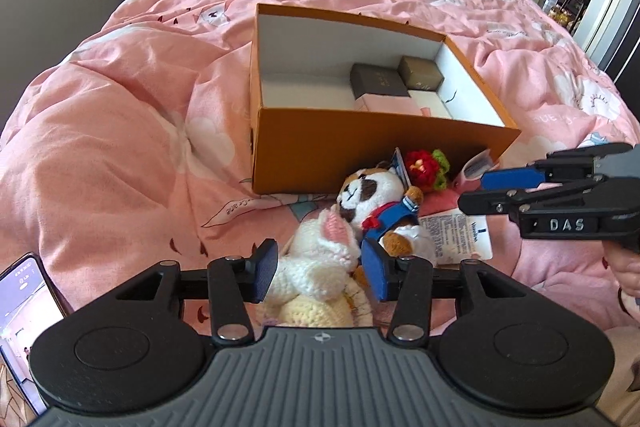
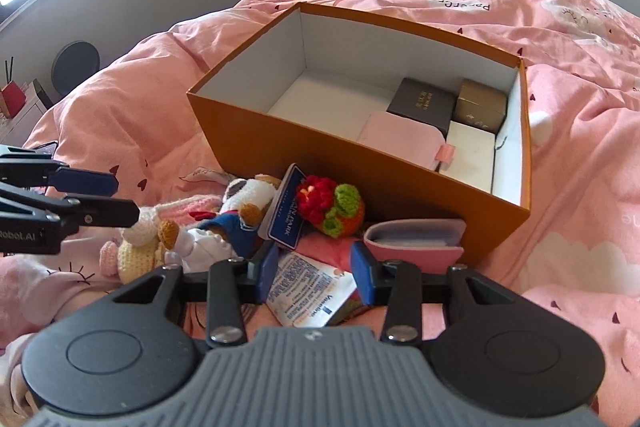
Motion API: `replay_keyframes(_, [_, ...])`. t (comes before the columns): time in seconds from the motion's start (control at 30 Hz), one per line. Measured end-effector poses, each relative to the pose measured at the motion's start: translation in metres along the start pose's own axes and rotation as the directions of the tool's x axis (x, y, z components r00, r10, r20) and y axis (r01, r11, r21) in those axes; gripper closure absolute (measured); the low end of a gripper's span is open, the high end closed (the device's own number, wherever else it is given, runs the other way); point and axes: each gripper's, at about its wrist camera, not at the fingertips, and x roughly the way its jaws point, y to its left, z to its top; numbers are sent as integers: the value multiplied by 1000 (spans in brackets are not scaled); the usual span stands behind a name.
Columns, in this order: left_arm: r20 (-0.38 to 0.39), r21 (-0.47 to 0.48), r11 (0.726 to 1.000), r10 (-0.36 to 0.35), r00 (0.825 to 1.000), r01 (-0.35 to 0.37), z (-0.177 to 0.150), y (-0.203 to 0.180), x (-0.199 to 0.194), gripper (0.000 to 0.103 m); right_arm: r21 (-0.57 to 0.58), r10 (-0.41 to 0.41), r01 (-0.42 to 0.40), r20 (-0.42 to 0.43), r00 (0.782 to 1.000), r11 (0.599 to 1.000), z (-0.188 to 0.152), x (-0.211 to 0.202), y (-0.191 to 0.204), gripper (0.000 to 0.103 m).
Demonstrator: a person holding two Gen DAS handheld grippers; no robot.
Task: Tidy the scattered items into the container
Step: 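Grasp the white knitted bunny with left gripper while right grasps the sailor dog plush, then lift the bunny with left gripper while right lifts the dog plush over the box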
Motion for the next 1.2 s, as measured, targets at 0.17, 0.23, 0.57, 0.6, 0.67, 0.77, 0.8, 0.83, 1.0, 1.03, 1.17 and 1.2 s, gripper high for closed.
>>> replay_keyframes(0.17, [-56,95,995,16,998,-10,-3,-8,10,48,92,106,-101,-52,993,991,18,16,1,59])
replay_keyframes(0.23, [-76,121,992,27,997,-18,-3,-10,16,46,113,136,-127,-74,988,985,22,23,4,59])
replay_keyframes(0.57, [-153,74,997,40,987,-29,1,-2,41,38,185,182,-150,-171,968,971,25,55,8,52])
replay_keyframes(0.6, [-157,65,997,43,987,-33,1,-2,43,38,186,184,-151,-176,967,971,25,57,8,52])
replay_keyframes(0.67, [-168,52,998,48,985,-40,1,-2,47,36,188,192,-157,-190,963,970,25,62,9,50])
replay_keyframes(0.77, [-184,42,998,54,981,-47,0,-1,53,34,186,195,-157,-208,959,970,23,70,12,48])
replay_keyframes(0.8, [-188,40,998,55,981,-48,0,-1,55,33,187,195,-156,-213,958,970,23,72,13,48])
replay_keyframes(0.83, [-194,36,998,51,980,-44,-1,-1,57,32,187,194,-154,-215,957,970,22,74,13,47])
replay_keyframes(1.0, [-207,16,999,40,978,-38,-6,1,67,28,181,190,-152,-217,958,972,18,79,15,48])
replay_keyframes(1.03, [-204,9,999,40,978,-39,-6,1,67,28,178,189,-152,-214,958,972,18,78,15,49])
replay_keyframes(1.17, [-182,-8,999,37,983,-39,-8,2,61,34,185,199,-162,-201,959,969,17,73,13,58])
replay_keyframes(1.2, [-176,-14,999,34,984,-37,-9,3,59,36,180,200,-165,-197,960,970,17,71,13,59])
